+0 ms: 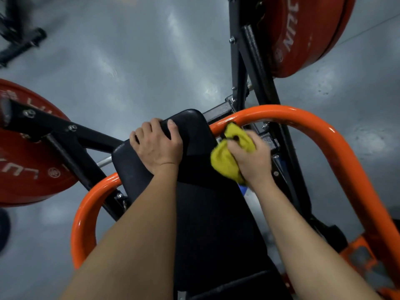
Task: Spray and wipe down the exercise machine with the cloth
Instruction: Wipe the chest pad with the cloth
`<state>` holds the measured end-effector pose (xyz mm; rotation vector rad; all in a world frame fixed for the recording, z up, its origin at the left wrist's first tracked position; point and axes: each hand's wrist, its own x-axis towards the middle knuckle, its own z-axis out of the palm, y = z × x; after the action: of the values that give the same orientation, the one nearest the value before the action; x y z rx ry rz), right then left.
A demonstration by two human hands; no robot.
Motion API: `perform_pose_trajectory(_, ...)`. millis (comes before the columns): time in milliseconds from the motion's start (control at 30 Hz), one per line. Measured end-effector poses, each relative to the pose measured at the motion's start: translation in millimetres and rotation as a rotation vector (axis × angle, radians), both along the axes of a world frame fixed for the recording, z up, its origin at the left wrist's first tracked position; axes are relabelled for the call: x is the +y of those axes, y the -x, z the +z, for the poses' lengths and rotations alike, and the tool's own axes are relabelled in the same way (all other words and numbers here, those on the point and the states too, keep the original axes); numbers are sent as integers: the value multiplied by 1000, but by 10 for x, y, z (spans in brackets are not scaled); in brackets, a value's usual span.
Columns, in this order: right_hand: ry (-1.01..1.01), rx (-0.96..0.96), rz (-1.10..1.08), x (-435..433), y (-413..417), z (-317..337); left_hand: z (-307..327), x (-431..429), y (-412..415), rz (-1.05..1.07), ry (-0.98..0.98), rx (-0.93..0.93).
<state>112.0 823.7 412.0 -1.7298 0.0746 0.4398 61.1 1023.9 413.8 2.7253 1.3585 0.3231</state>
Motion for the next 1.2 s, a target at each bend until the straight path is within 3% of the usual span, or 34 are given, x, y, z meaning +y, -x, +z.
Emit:
perform_pose_trajectory(167,373,-284,244,1209,-849,510,-11,36,-1,-13,-35,25)
perform_pose_trajectory(300,644,-513,529,1751,-820,504,-37,31,15,-38,-43,17)
perform_pose_trajectory(367,747,-653,490,1772,-722,431,-42,51,10,-42,-47,-13)
perform_pose_trajectory(500,681,-869,224,1733,-578,262,-59,57,20,-40,-6,-103)
perform_pose_trajectory(600,499,-935,119,1713,-491,254,-88,58,38,-51,-18,-163)
perform_pose_trajectory(700,298,-918,103,1654,-460,261,-119,61,47,-86,-33,-165)
perform_pose_trajectory(833,228,-982,254,1587,-371,298,-166,110,81,-123,-59,-106)
perform_pose_trajectory(900,176,-939,335,1557,-288,347,-161,125,81,-121,-29,-48)
perform_pose_trajectory(967,9,-729,317,1484,-162,518,-118,102,105,-138,19,-111)
perform_pose_trajectory(1100,-474,-182,203,1290,-20,992,129,38,432,-420,243,-628)
perform_pose_trajectory(1200,-685,311,179,1286,156,1094,551,-54,759,-528,598,-788)
